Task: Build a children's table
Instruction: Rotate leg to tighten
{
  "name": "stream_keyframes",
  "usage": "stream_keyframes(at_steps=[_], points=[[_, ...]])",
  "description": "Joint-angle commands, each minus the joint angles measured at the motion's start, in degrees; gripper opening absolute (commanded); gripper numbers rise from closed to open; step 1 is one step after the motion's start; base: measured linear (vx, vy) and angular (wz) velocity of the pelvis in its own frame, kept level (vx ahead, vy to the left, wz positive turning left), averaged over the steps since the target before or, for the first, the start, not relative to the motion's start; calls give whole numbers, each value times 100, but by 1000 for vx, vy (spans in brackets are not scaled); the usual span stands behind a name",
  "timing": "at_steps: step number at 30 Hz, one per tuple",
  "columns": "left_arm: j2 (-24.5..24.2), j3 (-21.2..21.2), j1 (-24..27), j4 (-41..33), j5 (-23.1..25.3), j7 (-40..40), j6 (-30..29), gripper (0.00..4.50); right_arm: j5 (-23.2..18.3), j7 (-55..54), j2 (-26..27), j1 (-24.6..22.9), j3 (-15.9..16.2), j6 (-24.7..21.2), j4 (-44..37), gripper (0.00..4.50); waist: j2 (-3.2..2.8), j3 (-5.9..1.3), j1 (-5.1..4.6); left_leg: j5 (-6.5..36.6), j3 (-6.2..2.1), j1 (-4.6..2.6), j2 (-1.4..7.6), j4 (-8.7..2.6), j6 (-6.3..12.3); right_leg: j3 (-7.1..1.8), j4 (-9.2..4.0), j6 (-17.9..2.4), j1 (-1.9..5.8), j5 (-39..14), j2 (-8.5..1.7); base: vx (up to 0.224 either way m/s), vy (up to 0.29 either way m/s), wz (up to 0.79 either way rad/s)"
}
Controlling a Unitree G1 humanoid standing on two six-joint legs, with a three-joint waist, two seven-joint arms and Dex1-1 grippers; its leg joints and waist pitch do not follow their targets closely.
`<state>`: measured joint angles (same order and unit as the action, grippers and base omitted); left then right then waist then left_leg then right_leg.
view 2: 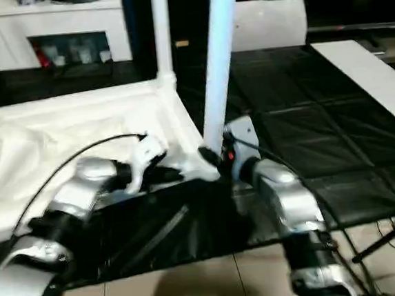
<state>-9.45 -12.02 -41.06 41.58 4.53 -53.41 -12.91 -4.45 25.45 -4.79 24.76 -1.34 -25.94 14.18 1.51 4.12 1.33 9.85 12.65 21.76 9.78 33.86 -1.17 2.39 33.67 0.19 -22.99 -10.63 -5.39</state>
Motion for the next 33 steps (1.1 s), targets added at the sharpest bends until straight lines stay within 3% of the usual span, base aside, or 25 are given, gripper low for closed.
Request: stream_keyframes(at_steps=[1,2,6,11,13,15,17,20,25,29,33], points=[[756,181,-288,-179,-339,703,60,0,-280,437,706,-11,934,-187,-89,195,35,-292,-31,2340,-317,-194,334,-501,-223,-199,-575,-644,30,-3150,-364,0,0,0],[807,201,-269,-271,-299,753,-17,0,-267,453,762,-56,972,-110,-180,230,35,-315,-34,2220,-304,-185,342,-511,-171,-204,-559,-704,59,-2820,-356,0,0,0],[644,97,-132,-433,-301,448,167,0,-360,523,655,-182,885,-20,-310,267,28,-337,-31,1878,-256,-150,344,-520,-23,-224,-501,-910,95,-2035,-331,0,0,0],[244,48,109,-622,-390,-173,419,0,-475,974,214,-350,733,147,-545,316,-5,-354,17,1586,-237,-133,349,-498,127,-235,-465,-1020,143,-1689,-351,0,0,0],[-39,31,280,-779,-456,-676,548,0,-605,1436,-177,-442,598,258,-675,328,25,-375,40,1370,-218,-109,346,-473,273,-231,-430,-1083,189,-1400,-350,0,0,0],[-141,9,332,-826,-493,-883,704,0,-631,1619,-344,-465,561,325,-696,355,8,-381,59,1228,-196,-120,354,-454,376,-234,-421,-1166,170,-1249,-349,0,0,0],[-370,-89,387,-832,-504,-1314,947,0,-792,1998,-637,-473,356,508,-696,367,54,-395,76,1005,-180,-102,344,-426,474,-220,-395,-1230,194,-1077,-348,0,0,0],[-522,-124,378,-755,-492,-1555,1075,0,-928,2356,-881,-462,241,535,-679,386,42,-398,96,785,-165,-111,355,-421,562,-209,-352,-1340,190,-855,-324,0,0,0],[-885,-189,357,-689,-571,-2363,1214,0,-907,3388,-1575,-455,445,835,-588,430,16,-398,123,817,-166,-130,380,-427,509,-196,-316,-1433,193,-819,-311,0,0,0],[-1182,-365,229,-431,-461,-2934,1524,0,-1070,4238,-1965,-401,642,981,-466,430,39,-388,169,936,-146,-129,385,-413,513,-191,-313,-1485,196,-871,-317,0,0,0],[-1320,-490,130,-267,-357,-3285,1739,0,-1099,4695,-2138,-289,789,1051,-320,404,54,-363,231,1220,-150,-153,411,-429,310,-202,-350,-1395,148,-1398,-342,0,0,0]])
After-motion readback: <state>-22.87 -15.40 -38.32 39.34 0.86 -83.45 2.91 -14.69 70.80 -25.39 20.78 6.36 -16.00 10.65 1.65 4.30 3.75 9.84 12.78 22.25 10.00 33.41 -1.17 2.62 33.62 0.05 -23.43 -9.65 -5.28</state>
